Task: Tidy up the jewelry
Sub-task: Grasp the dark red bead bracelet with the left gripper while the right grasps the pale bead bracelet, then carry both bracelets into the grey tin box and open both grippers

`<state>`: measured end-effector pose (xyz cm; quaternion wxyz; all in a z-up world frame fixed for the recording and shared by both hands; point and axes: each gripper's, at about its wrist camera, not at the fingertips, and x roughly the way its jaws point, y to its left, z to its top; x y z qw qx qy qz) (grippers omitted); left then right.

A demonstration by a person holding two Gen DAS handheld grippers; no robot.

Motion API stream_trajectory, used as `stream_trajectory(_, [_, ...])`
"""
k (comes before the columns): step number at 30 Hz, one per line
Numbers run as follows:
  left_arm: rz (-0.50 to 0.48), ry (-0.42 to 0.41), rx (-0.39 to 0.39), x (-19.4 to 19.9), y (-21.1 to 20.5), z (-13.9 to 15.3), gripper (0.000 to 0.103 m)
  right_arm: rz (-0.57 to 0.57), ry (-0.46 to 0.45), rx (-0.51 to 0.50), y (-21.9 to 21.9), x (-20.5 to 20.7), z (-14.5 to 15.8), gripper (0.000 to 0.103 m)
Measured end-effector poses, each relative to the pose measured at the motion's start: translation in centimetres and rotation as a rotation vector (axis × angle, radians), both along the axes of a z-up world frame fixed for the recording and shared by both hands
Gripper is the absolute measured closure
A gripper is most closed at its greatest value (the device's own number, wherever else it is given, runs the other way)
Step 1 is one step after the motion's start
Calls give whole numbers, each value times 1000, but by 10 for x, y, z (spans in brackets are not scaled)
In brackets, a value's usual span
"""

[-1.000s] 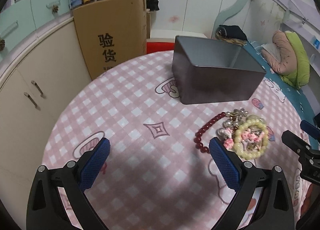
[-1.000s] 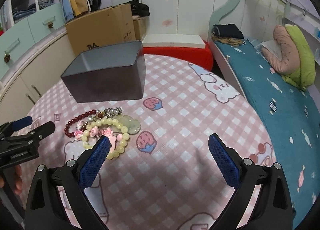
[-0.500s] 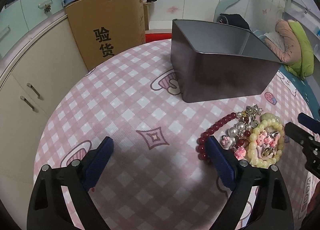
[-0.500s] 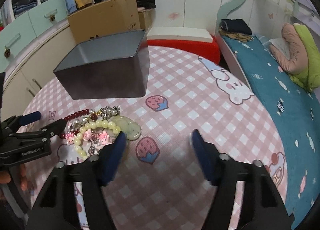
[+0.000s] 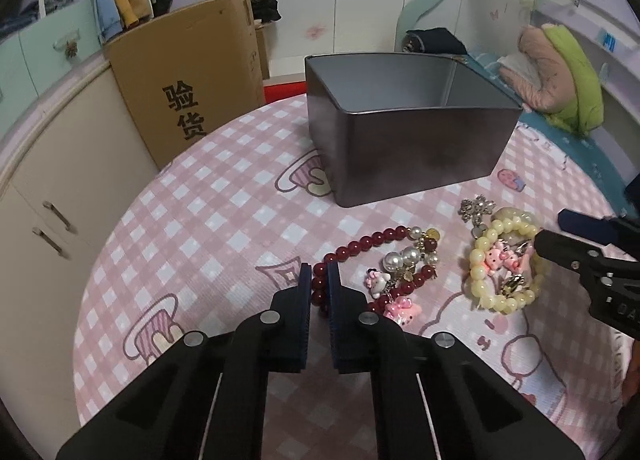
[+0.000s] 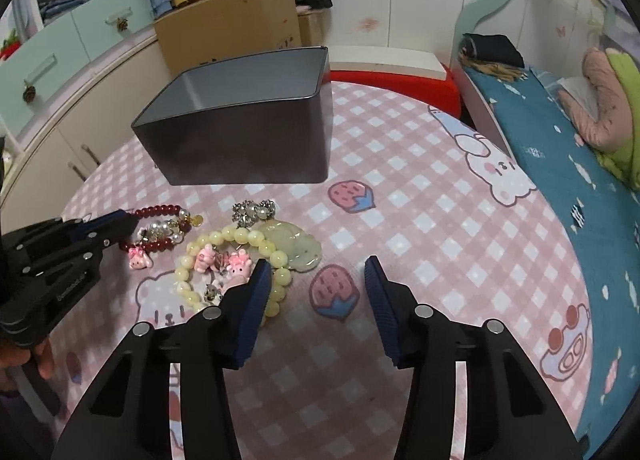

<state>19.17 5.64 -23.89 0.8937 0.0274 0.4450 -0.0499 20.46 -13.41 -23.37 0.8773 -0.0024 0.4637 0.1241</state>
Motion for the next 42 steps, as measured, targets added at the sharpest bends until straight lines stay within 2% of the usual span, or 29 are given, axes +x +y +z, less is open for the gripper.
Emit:
stream_trajectory(9, [-52, -21, -100, -12, 6, 10, 97, 18, 56, 95, -4, 3, -1, 70])
stream_trajectory(11, [-56, -21, -120, -14, 8, 12, 97, 25, 63, 112, -3, 2, -1, 77])
stream_trajectory(14, [-69, -25, -152, -19, 10, 17, 97, 32, 72, 125, -3, 1, -1, 83])
stream_trajectory(16, [-75, -31, -146, -21, 10, 18, 97, 34, 84, 143, -4, 1, -3, 84])
stream_trajectory(19, [-81, -26, -181, -24, 12, 17, 97, 48, 107, 181, -5, 1, -8, 92])
stream_trajectory(22, [-94, -35, -211, -28, 12, 22, 97, 53, 109, 199, -4, -3, -10, 93])
stream_trajectory(28, [-127, -83, -262, -40, 10, 45, 97, 57, 53, 188, -3, -13, 7, 93])
stream_trajectory(42, [-213, -191, -284, -58, 3, 103, 97, 69, -115, 181, -15, -37, 84, 93])
